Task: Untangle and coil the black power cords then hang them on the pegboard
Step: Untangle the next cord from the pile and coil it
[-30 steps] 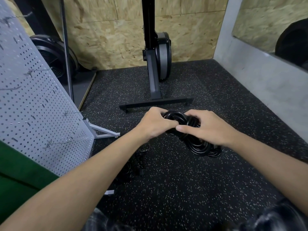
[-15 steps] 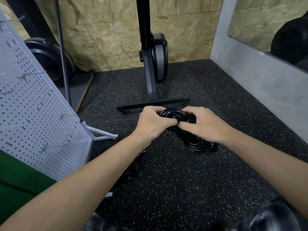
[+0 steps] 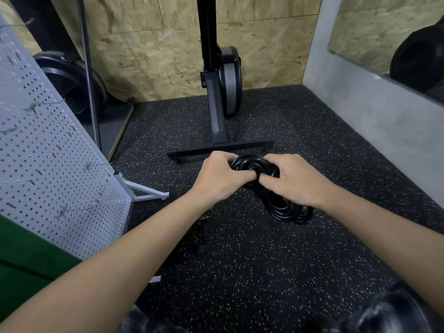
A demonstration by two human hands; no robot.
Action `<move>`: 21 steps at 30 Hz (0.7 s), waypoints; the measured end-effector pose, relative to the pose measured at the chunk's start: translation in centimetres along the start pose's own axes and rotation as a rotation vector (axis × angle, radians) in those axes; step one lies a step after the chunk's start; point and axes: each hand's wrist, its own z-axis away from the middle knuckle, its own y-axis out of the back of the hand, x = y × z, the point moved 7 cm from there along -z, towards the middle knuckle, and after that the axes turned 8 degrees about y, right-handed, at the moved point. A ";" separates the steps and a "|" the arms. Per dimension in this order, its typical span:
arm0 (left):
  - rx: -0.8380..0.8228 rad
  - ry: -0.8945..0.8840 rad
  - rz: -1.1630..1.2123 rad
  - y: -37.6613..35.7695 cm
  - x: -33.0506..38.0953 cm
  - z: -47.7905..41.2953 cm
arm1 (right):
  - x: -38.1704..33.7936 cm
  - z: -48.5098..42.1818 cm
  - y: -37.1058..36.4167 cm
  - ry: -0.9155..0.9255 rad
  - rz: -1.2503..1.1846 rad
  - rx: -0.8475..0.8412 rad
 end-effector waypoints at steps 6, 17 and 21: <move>-0.058 -0.004 0.043 0.3 0.4 -0.4 | 0.2 0.1 0.0 -0.051 -0.064 -0.035; 0.100 0.010 -0.068 -0.1 0.1 -0.3 | -0.8 0.4 -0.2 -0.084 0.021 0.067; 0.055 0.034 -0.100 -0.3 -0.2 -0.6 | -0.6 0.3 -0.8 -0.071 0.033 -0.004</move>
